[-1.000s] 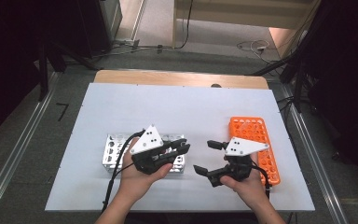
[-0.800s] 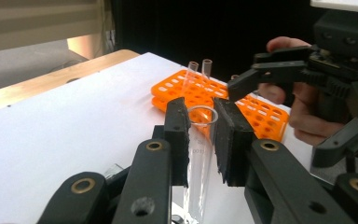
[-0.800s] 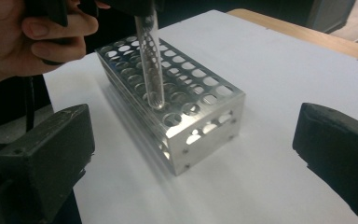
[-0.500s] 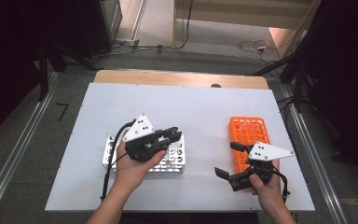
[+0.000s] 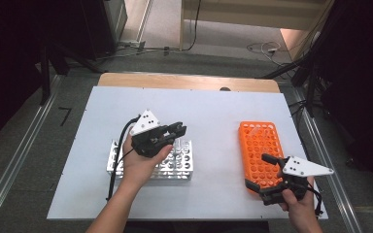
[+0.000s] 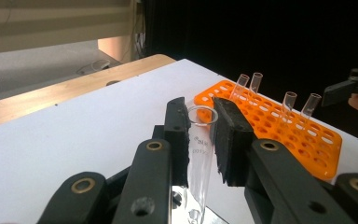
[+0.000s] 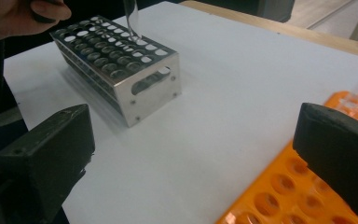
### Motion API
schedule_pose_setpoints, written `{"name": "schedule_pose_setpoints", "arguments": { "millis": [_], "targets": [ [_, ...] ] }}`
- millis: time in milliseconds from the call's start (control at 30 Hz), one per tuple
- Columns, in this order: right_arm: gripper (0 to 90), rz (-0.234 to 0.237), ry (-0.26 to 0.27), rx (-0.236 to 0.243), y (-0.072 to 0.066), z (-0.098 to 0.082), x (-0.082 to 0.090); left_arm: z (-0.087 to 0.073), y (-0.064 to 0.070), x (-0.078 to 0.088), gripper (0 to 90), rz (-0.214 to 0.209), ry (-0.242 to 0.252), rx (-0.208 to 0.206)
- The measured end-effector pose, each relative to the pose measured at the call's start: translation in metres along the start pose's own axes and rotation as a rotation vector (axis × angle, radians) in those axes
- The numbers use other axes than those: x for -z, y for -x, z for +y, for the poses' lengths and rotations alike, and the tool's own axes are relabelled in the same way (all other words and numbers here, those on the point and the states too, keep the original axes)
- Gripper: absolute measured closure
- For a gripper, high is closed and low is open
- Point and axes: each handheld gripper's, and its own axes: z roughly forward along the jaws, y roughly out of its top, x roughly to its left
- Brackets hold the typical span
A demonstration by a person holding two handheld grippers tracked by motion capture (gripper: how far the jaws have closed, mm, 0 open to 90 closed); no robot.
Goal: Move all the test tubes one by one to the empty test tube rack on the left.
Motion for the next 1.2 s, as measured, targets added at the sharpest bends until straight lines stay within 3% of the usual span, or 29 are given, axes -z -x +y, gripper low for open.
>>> {"name": "schedule_pose_setpoints", "arguments": {
  "millis": [300, 567, 1200],
  "targets": [
    [0.0, -0.04, 0.024, -0.061, 0.022, -0.011, 0.02, 0.002, -0.004, -0.013, 75.3, 0.01, 0.013, 0.006],
    [0.0, -0.072, 0.054, -0.075, 0.034, -0.013, 0.033, 0.0, -0.007, -0.021, 75.3, 0.022, 0.014, 0.009],
    [0.0, -0.05, 0.04, -0.054, 0.028, -0.011, 0.028, -0.021, -0.01, -0.038, 75.2, 0.06, -0.067, 0.014]
  ]
}}
